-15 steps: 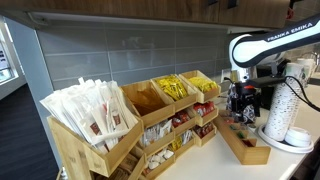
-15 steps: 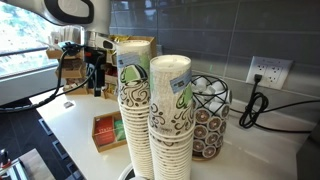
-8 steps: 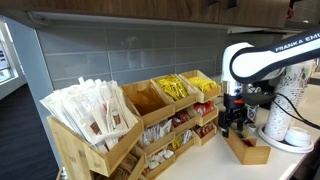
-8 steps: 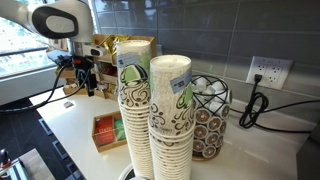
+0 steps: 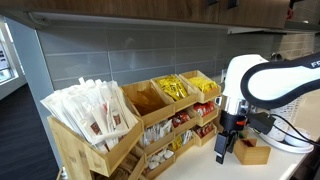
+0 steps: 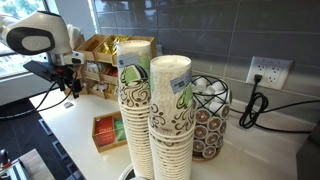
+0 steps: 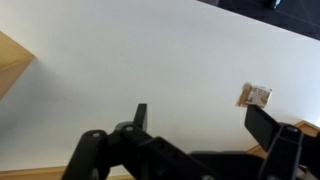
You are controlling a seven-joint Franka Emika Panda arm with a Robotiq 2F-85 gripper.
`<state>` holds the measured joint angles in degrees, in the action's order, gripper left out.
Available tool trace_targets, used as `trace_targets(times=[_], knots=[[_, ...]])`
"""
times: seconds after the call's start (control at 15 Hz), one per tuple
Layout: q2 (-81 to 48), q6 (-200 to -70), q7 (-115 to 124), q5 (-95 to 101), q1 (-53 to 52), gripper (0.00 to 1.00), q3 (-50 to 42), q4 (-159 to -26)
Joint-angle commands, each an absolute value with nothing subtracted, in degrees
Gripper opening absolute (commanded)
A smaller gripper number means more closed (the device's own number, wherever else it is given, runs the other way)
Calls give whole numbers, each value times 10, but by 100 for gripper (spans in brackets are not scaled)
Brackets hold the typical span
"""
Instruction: Put one brown sachet from the counter on the middle shelf of the stand on the left
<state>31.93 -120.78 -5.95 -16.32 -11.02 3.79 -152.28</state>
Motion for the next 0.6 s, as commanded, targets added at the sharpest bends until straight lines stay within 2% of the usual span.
trace_targets(times=[0.0, 0.33, 0.53], knots=[[319, -1207, -59, -163, -108, 100, 37, -1520], [316, -1207, -59, -163, -104, 100, 34, -1518], [300, -1243, -124, -193, -146, 100, 35, -1525]])
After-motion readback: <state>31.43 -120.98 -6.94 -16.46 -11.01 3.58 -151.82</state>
